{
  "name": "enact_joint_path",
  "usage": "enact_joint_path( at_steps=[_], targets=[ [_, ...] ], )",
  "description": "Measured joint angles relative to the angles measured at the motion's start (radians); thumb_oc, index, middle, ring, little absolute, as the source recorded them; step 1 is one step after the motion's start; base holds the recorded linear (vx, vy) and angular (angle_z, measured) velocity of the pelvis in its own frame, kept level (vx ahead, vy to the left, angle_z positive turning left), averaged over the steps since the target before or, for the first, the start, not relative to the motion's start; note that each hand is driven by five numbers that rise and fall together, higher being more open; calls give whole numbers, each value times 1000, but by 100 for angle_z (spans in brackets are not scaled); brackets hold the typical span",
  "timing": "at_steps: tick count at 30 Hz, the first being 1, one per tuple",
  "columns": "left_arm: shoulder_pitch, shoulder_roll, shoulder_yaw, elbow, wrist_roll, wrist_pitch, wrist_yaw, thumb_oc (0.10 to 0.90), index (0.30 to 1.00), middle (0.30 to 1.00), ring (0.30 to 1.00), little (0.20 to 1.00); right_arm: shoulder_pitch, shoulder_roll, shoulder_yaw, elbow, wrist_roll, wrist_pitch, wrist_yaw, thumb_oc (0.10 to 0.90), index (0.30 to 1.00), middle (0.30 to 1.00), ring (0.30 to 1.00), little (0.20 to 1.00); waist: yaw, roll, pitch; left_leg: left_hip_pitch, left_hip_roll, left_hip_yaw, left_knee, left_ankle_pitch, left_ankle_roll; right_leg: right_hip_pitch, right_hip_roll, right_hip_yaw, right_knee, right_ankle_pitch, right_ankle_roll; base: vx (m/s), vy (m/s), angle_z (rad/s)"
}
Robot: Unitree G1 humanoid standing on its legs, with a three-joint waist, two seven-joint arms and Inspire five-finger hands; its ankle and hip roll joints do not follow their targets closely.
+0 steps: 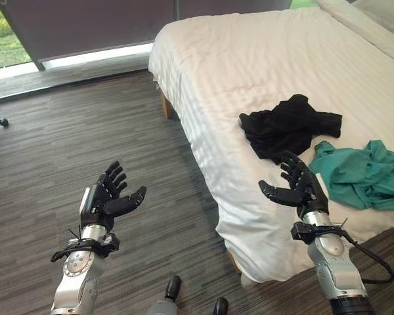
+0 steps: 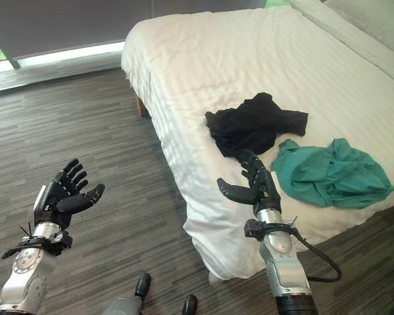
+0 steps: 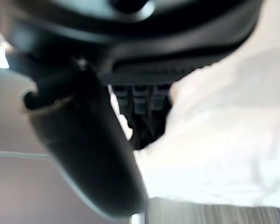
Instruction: Pick up bed clothes into laundry basket.
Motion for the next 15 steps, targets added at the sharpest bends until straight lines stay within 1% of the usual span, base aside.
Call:
enact_joint_path(
  at_steps=[2,4,5,6,9,10,12,13,14,15],
  targets=[
    [-3,-1,-22,1,2,0,2,800,900,900,900,900,23,30,-34,-10,-31,5,-12,800,900,900,900,900,-23,-1,-10,12,-2,22,0,-2,3,4,-5,28,0,7,11,-4,17,-39],
    [-24,-2,-63,4,12,1,4,800,900,900,900,900,44,33,-36,-11,-33,9,-22,800,900,900,900,900,-60,-4,-14,17,-2,35,0,-3,4,-1,-6,46,0,11,14,-22,19,-34],
    [-48,-1,-103,12,23,2,8,800,900,900,900,900,59,44,-27,-11,-32,12,-21,800,900,900,900,900,-72,-7,-21,21,-2,56,-1,-9,12,-10,-4,69,0,16,13,-17,18,-40],
    [-54,-2,-116,13,29,2,8,800,900,900,900,900,64,45,-18,-11,-32,13,-20,800,900,900,900,900,-73,-8,-25,21,0,67,-1,-12,11,-10,-4,76,0,17,15,-25,22,-53],
    [-90,-2,-193,14,38,10,-3,800,900,900,900,900,81,50,26,-11,-6,16,-16,800,900,900,900,900,-104,-8,-38,26,11,126,-1,-21,11,-33,-1,130,0,30,24,-8,27,-56],
    [-99,-3,-202,14,39,19,-6,800,900,900,900,900,84,50,39,-11,8,16,-15,800,900,900,900,900,-120,-7,-38,28,11,134,-1,-21,11,-36,0,139,0,36,21,-5,26,-40],
    [-111,-5,-218,12,38,22,-13,800,900,900,900,900,98,51,54,-11,48,16,-9,800,900,900,900,900,-131,-6,-39,32,16,152,-2,-20,15,-40,3,158,0,41,27,11,9,-26],
    [-96,-15,-211,18,36,21,-18,800,900,900,900,900,115,51,83,-10,100,17,26,800,900,900,900,900,-111,2,-65,33,20,147,2,-18,15,-35,6,152,1,41,24,-304,32,-39],
    [-77,-106,-136,33,12,21,-26,800,900,900,900,900,124,43,104,3,138,11,29,800,900,900,900,900,-54,-3,-57,31,18,143,42,-22,6,-31,-3,123,3,32,11,-323,31,-62],
    [-51,-206,-51,56,-5,-4,-6,800,900,900,900,900,125,24,127,43,155,12,38,800,900,900,900,900,-10,-12,-59,17,7,117,97,-26,-28,-27,-14,123,7,55,-2,-557,103,-16]
  ],
)
